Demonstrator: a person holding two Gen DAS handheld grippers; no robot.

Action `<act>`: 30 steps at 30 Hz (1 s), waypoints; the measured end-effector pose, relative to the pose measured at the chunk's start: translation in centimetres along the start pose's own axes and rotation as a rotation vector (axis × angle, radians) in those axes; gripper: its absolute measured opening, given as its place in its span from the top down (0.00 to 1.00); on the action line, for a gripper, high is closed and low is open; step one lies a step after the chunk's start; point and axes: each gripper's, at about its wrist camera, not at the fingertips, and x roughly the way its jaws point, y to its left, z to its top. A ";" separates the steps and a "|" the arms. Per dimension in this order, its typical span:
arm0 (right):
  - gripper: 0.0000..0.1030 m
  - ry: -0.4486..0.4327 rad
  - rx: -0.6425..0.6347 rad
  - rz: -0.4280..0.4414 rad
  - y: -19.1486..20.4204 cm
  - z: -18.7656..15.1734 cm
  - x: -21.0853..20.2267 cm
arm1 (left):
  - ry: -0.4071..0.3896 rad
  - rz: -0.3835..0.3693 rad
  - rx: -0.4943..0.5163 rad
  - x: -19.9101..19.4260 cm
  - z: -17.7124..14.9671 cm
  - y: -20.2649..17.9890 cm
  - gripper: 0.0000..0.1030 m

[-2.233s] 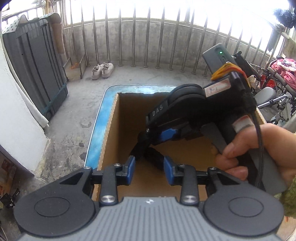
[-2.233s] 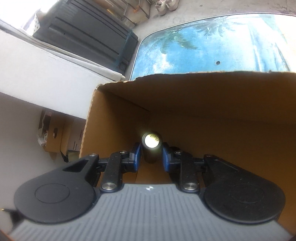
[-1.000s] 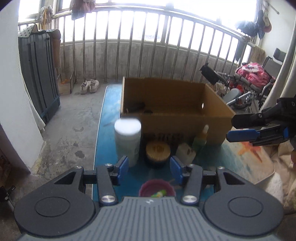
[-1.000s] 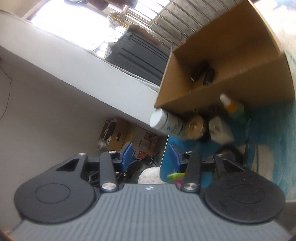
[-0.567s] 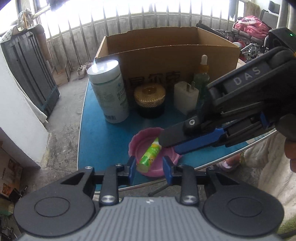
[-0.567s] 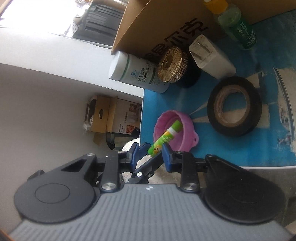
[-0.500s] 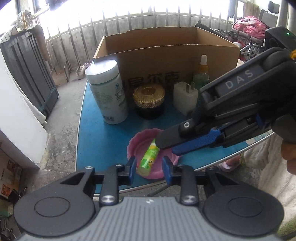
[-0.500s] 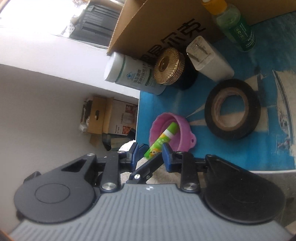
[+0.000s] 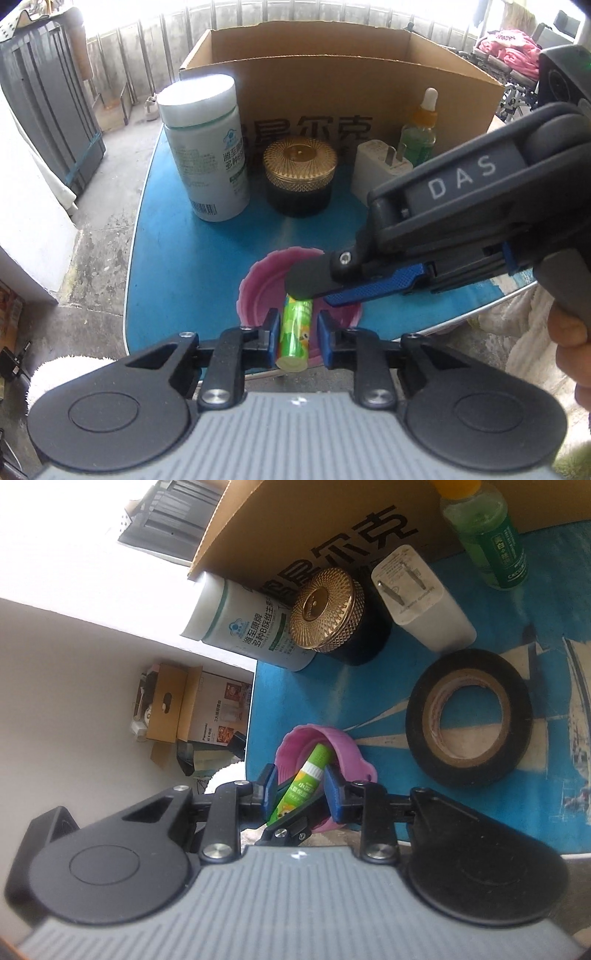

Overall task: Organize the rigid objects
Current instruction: 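Grasp the green glue stick in the pink bowl with the right tool, then carry the green glue stick into the cardboard box and release it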

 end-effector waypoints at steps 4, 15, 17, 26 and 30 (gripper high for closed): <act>0.73 -0.003 -0.019 -0.015 0.4 0.1 0.3 | -0.002 0.001 -0.015 0.2 0.0 0.1 0.82; 0.73 -0.042 0.002 0.045 0.6 -0.2 -0.7 | -0.087 -0.005 -0.041 -2.2 0.5 0.1 0.84; 0.73 -0.053 0.001 0.067 0.7 -0.2 -1.4 | -0.121 -0.006 -0.029 -3.2 0.7 -0.3 0.84; 0.76 -0.167 -0.135 0.121 5.1 1.4 -5.7 | -0.258 -0.012 -0.011 -7.5 3.4 -1.0 0.84; 0.76 -0.222 -0.237 0.129 7.8 4.0 -8.1 | -0.331 -0.015 -0.001 -9.3 6.5 -1.1 0.84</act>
